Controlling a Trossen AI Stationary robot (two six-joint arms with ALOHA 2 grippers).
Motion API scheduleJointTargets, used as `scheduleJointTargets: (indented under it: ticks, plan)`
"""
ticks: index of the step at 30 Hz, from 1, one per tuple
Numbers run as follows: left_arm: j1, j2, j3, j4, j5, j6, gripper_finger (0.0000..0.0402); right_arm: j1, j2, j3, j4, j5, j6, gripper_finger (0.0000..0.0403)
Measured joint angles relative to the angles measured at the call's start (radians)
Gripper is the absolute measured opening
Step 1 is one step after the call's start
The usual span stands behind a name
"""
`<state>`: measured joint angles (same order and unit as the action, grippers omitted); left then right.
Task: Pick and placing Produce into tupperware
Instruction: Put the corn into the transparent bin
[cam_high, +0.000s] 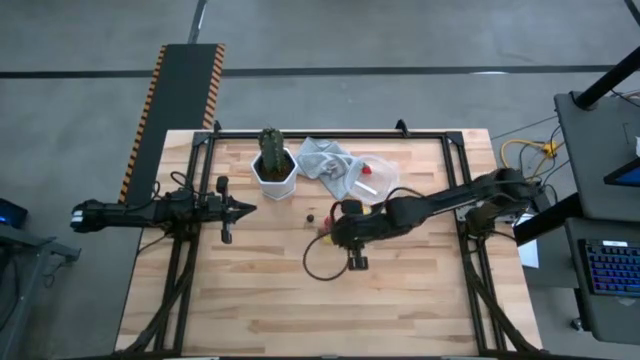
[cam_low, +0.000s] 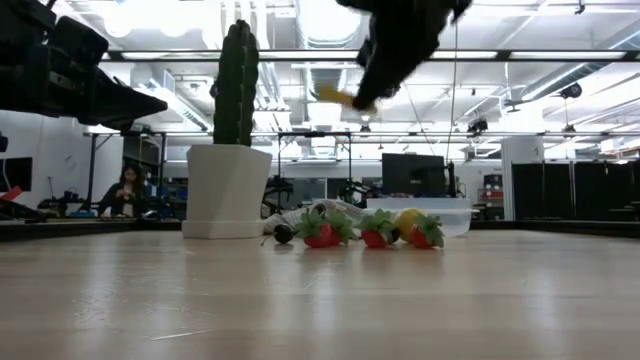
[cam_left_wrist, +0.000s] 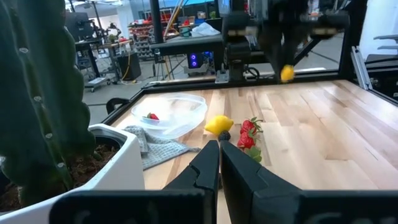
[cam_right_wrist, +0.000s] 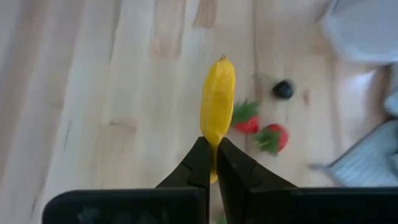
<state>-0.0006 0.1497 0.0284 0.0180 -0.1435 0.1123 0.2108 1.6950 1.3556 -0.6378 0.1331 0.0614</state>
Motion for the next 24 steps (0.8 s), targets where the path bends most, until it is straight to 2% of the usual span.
scheduleJointTargets:
  ticks: [9, 24]
  plan:
    - [0.0, -0.001, 0.0, 0.0, 0.0, 0.0, 0.0, 0.001, -0.133, 0.0, 0.042, 0.002, -0.033, 0.0008]
    - [0.0, 0.0, 0.0, 0.0, 0.0, 0.0, 0.0, 0.001, -0.122, -0.004, 0.042, -0.001, -0.036, 0.0008]
